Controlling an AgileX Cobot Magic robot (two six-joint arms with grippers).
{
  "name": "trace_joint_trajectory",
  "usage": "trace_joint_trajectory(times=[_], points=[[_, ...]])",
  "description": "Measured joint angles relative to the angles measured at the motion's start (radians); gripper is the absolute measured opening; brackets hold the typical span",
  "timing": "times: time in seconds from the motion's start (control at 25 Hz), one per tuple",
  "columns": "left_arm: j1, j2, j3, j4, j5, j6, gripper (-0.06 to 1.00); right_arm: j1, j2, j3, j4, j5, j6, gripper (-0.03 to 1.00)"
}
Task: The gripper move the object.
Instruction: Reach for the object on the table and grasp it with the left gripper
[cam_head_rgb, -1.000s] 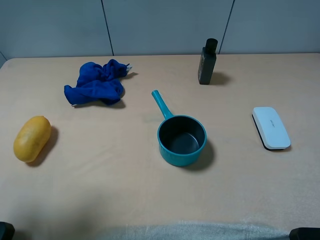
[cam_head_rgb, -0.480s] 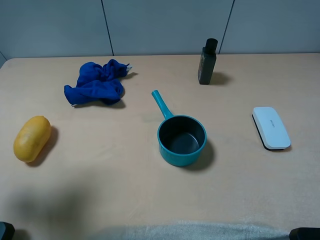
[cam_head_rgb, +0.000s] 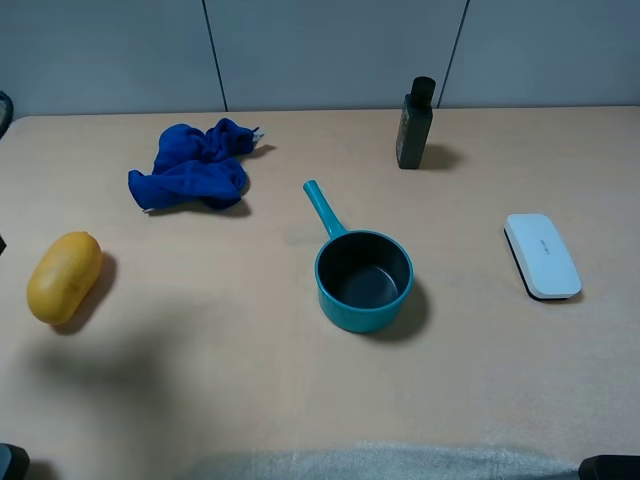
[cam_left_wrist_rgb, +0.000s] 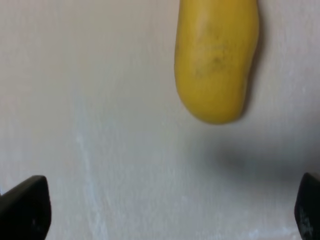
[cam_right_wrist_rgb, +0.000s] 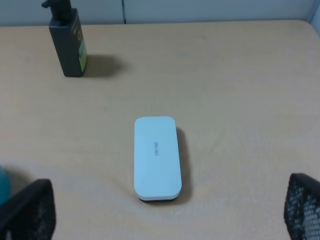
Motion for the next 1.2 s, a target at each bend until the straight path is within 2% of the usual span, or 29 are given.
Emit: trace_joint_trajectory(times=[0.76, 1.2], points=[[0.000, 0.382, 0.000, 0.004, -0.267, 0.016, 0.99, 0.000, 0.000, 0.000, 0.000, 0.000, 0.000, 0.69], [0.000, 0.562, -0.001, -0.059, -0.365, 0.062, 0.99, 0.000, 0.000, 0.000, 0.000, 0.000, 0.000, 0.69]])
